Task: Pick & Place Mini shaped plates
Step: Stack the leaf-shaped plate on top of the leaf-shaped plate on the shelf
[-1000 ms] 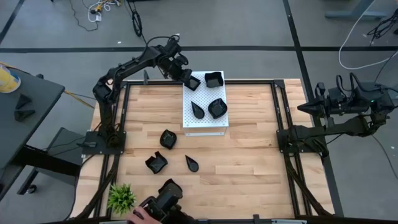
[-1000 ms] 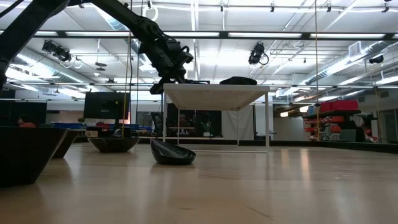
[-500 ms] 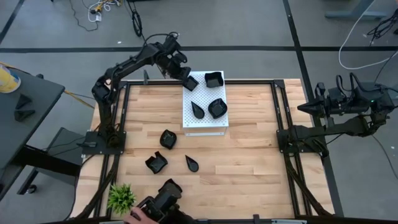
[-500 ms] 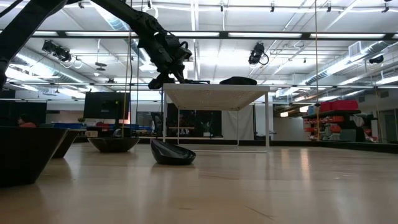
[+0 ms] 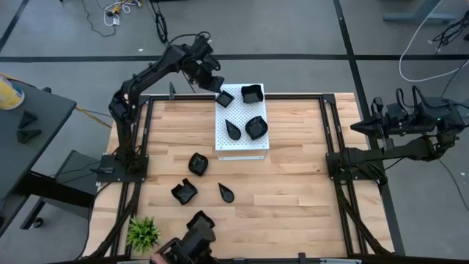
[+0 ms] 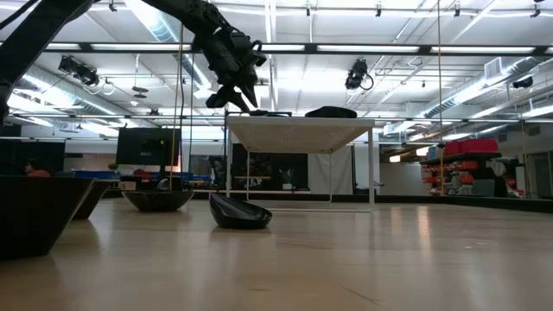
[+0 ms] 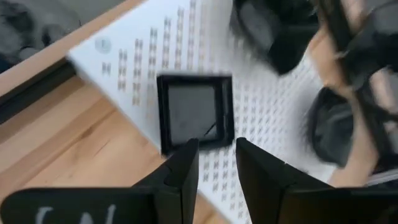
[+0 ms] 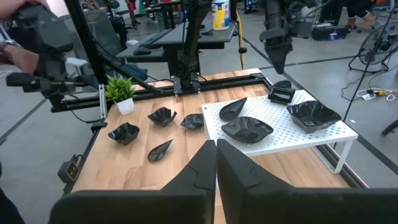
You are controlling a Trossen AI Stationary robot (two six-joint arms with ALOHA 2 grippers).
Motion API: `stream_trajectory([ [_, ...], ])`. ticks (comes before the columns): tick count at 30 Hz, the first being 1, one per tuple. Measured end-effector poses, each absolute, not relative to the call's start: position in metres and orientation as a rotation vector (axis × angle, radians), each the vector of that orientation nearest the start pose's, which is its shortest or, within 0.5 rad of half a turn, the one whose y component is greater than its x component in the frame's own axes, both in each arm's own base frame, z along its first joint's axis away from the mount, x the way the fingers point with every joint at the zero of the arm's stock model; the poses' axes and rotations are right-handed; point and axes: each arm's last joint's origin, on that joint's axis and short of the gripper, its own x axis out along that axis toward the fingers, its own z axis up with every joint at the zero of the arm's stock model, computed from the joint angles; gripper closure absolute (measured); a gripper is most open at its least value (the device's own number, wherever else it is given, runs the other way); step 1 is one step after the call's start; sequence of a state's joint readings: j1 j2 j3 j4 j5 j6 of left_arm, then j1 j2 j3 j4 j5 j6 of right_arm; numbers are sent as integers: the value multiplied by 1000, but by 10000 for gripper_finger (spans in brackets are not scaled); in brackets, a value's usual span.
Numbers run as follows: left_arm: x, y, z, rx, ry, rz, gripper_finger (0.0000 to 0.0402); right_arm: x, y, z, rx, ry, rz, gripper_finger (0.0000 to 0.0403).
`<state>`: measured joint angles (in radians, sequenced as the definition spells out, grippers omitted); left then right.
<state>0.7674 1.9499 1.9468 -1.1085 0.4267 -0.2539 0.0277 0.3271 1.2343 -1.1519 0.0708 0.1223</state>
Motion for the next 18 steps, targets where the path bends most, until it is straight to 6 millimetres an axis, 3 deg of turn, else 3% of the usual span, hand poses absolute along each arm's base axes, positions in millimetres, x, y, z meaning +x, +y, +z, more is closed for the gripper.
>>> stream_trajectory([
  [8, 307, 225, 344, -643, 1167, 477, 289, -33, -3, 395, 110, 241, -58, 384],
  [12, 313, 209, 358, -597, 1163, 431, 289, -33, -3, 395, 110, 241, -58, 384],
  [18, 317, 201, 369, -587, 1136, 427, 289, -33, -3, 395, 110, 241, -58, 384],
])
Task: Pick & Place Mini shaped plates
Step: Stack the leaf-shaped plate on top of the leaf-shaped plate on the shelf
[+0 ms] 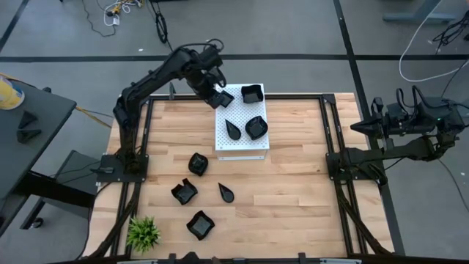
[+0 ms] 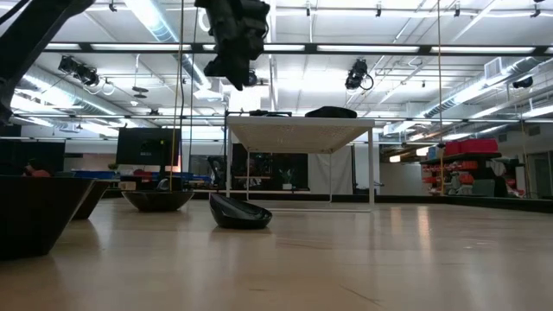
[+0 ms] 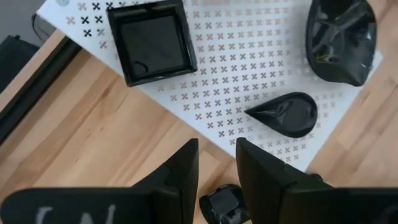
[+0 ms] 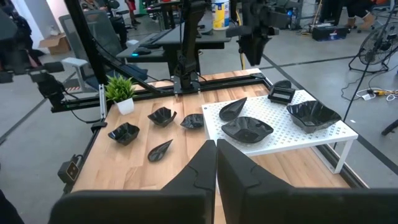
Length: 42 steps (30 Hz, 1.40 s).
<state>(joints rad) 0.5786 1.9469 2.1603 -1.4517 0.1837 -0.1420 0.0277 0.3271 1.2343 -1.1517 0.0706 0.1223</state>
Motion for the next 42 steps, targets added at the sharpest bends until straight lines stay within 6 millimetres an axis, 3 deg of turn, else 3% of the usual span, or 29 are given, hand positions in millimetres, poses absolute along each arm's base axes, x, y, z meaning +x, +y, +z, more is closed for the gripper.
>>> stream_trajectory([
  [11, 337, 163, 367, -537, 1180, 356, 289, -33, -3, 395, 110, 241, -57, 384],
  [18, 341, 140, 354, -557, 1187, 332, 289, -33, -3, 395, 110, 241, -57, 384],
  [29, 315, 102, 342, -621, 1157, 354, 289, -33, -3, 395, 110, 241, -57, 384],
  [42, 273, 76, 298, -770, 1179, 504, 289, -33, -3, 395, 110, 241, -58, 384],
])
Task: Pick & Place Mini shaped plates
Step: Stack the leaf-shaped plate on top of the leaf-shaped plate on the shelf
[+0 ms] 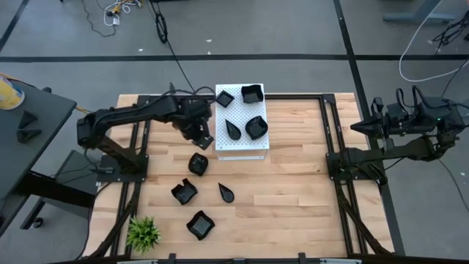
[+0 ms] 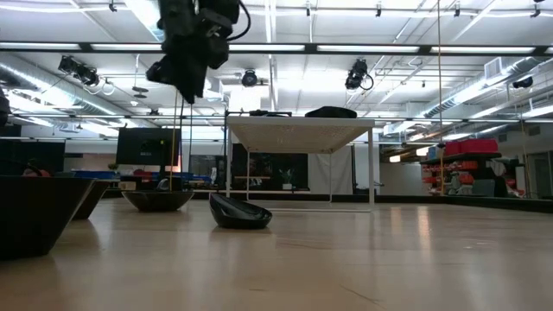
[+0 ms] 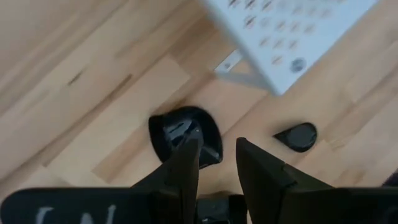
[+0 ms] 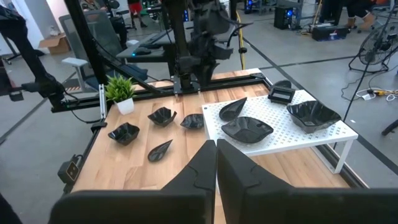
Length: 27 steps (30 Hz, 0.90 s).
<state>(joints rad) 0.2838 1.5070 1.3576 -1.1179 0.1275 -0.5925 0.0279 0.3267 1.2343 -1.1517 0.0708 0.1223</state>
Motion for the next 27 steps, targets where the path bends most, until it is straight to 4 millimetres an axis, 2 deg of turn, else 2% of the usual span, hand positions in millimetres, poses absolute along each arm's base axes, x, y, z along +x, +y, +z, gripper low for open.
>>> stream_trajectory([
  [6, 263, 70, 270, -767, 1217, 512, 289, -33, -3, 395, 110, 241, -57, 384],
  [18, 246, 65, 202, -816, 1303, 526, 286, -33, -3, 395, 110, 241, -57, 384],
  [27, 239, 61, 176, -885, 1303, 448, 212, -33, -3, 395, 110, 241, -57, 384],
])
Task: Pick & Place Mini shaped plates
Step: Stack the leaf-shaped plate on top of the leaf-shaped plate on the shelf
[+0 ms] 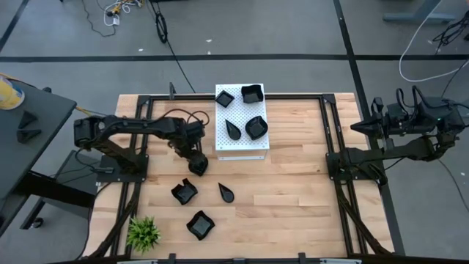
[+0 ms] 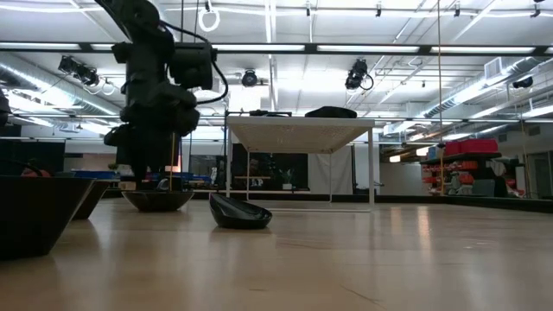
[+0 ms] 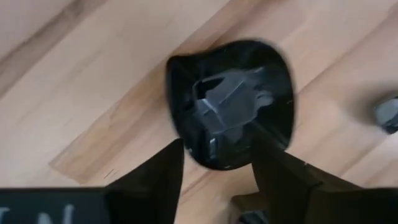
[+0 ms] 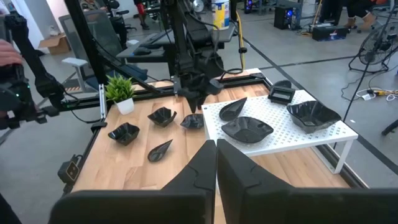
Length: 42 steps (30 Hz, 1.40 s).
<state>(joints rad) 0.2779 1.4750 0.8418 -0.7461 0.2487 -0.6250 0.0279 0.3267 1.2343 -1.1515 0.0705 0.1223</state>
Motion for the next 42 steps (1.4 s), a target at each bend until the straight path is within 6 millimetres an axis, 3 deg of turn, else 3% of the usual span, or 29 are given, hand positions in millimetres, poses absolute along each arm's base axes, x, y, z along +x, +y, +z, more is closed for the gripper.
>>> stream_trajectory([
  [9, 231, 59, 162, -894, 1320, 478, 174, -33, -3, 395, 110, 241, -57, 384],
  [19, 226, 57, 150, -922, 1300, 485, 179, -33, -3, 395, 110, 241, -57, 384],
  [42, 230, 60, 149, -967, 1231, 589, 195, -33, -3, 395, 110, 241, -57, 384],
])
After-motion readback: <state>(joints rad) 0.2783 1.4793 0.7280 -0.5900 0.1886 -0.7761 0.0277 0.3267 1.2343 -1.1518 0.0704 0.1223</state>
